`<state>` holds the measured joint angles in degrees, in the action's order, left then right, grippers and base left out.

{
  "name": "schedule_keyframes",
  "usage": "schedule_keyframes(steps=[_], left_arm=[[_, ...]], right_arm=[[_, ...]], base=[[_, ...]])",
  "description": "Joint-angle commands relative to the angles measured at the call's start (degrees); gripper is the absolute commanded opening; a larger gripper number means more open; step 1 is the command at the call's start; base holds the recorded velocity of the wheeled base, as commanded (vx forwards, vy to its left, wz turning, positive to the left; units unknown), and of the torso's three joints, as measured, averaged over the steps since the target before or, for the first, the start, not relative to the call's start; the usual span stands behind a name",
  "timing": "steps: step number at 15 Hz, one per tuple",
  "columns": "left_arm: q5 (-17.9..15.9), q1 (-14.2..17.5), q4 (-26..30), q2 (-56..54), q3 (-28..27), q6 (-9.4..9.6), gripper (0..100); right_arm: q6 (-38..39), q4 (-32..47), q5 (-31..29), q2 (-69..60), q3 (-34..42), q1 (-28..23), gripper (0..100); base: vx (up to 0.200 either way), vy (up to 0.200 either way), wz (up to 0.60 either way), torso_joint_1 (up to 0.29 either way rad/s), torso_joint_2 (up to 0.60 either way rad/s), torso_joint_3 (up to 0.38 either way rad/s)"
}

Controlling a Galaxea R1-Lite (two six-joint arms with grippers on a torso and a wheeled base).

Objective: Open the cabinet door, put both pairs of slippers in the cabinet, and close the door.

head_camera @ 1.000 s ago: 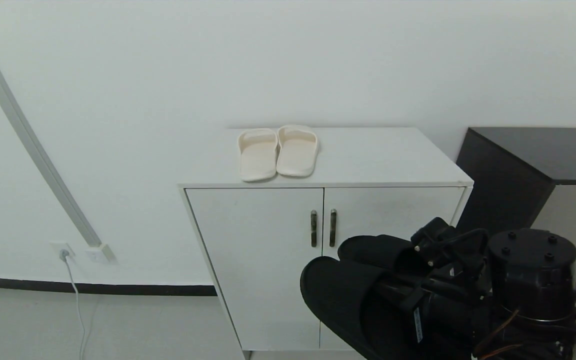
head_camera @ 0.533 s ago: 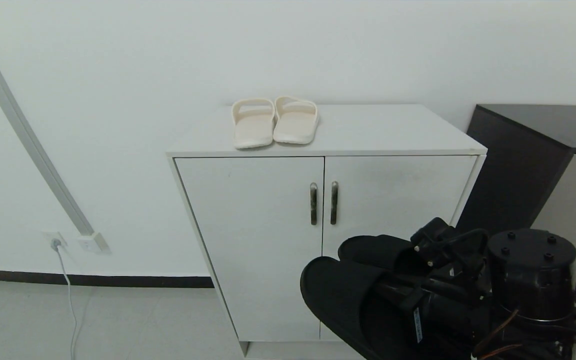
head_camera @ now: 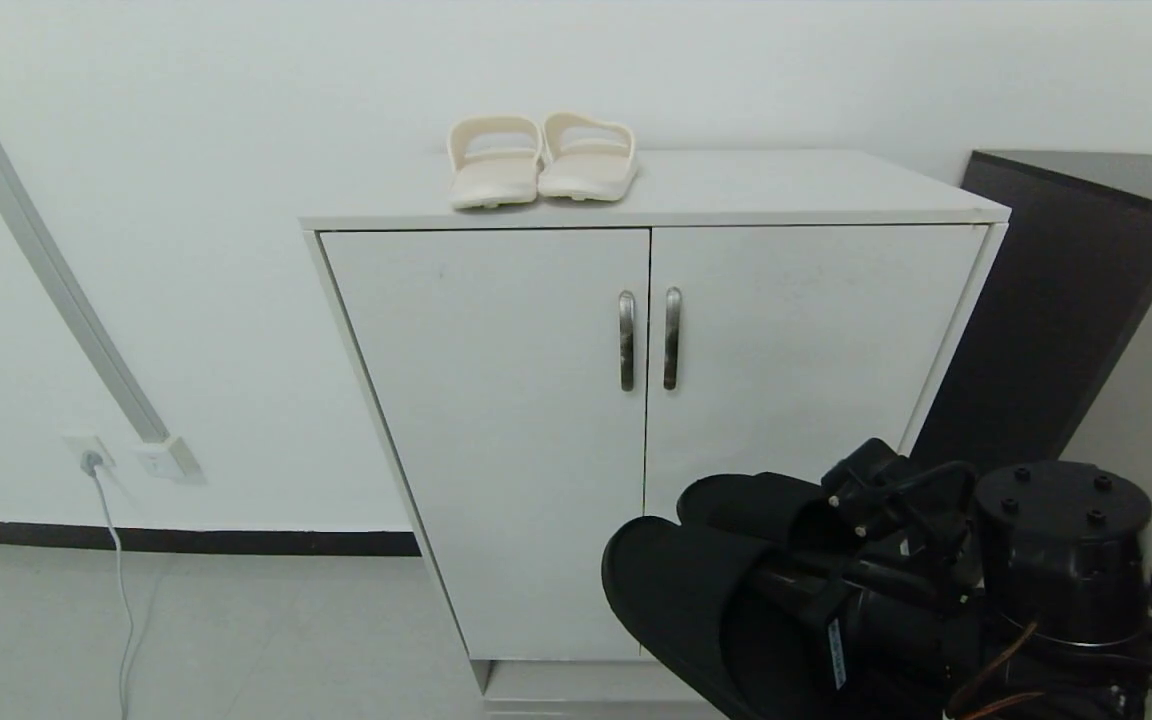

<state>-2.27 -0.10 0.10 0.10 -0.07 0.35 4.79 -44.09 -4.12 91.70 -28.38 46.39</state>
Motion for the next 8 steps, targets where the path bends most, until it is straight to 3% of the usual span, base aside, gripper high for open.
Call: schedule_keyframes(steps=[1, 5, 8], left_arm=[[0.0, 0.0, 0.0, 0.0, 0.1, 0.0, 100], [0.0, 0.0, 0.0, 0.0, 0.0, 0.09, 100], [0.0, 0.0, 0.0, 0.0, 0.0, 0.09, 100]], right_arm=[[0.0, 0.0, 0.0, 0.4, 0.1, 0.0, 0], [0.0, 0.0, 0.1, 0.5, 0.1, 0.0, 0], [0.0, 0.0, 0.1, 0.5, 0.2, 0.0, 0]], base=[[0.0, 0.0, 0.0, -0.071, 0.45, 0.388], [0.0, 0.0, 0.0, -0.022, 0.41, 0.384], [0.0, 0.0, 0.0, 0.002, 0.12, 0.103]])
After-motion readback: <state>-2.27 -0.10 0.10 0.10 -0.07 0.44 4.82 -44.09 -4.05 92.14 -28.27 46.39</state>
